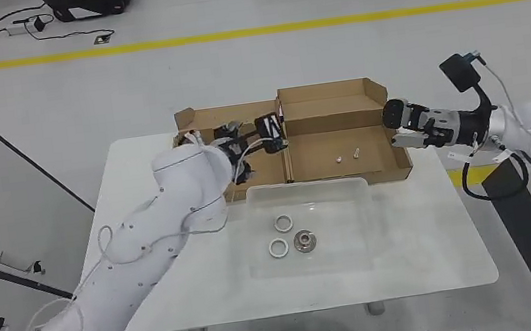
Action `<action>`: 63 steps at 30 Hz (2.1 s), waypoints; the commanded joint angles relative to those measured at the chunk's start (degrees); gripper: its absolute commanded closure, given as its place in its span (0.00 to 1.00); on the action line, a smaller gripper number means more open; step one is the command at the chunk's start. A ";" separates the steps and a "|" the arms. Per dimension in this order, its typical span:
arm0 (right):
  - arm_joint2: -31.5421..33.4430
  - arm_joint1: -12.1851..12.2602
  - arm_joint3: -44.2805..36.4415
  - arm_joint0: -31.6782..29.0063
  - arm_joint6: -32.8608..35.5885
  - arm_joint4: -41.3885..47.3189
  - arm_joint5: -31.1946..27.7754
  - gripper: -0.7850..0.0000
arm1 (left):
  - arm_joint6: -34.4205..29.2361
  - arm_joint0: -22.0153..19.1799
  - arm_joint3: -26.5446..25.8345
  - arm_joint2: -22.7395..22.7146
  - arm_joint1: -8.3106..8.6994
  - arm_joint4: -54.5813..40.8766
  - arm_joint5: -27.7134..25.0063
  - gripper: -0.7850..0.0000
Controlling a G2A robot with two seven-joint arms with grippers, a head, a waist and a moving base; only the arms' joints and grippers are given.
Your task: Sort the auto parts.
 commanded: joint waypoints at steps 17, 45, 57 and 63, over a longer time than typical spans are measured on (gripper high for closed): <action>0.00 0.00 0.00 0.00 0.00 0.00 0.00 0.00 | -10.96 -20.37 8.42 21.80 -1.43 -33.13 11.02 0.00; 0.00 0.00 0.00 0.00 0.00 0.00 0.00 0.00 | -3.46 -15.63 16.07 27.14 -5.16 -34.19 11.59 0.00; 0.00 0.00 0.00 0.00 0.00 0.00 0.00 0.00 | -2.22 -14.24 18.78 29.26 -6.93 -33.19 10.13 0.00; 0.00 0.00 0.00 0.00 0.00 0.00 0.00 0.00 | -1.14 -13.79 19.74 29.15 -7.20 -31.69 9.20 0.00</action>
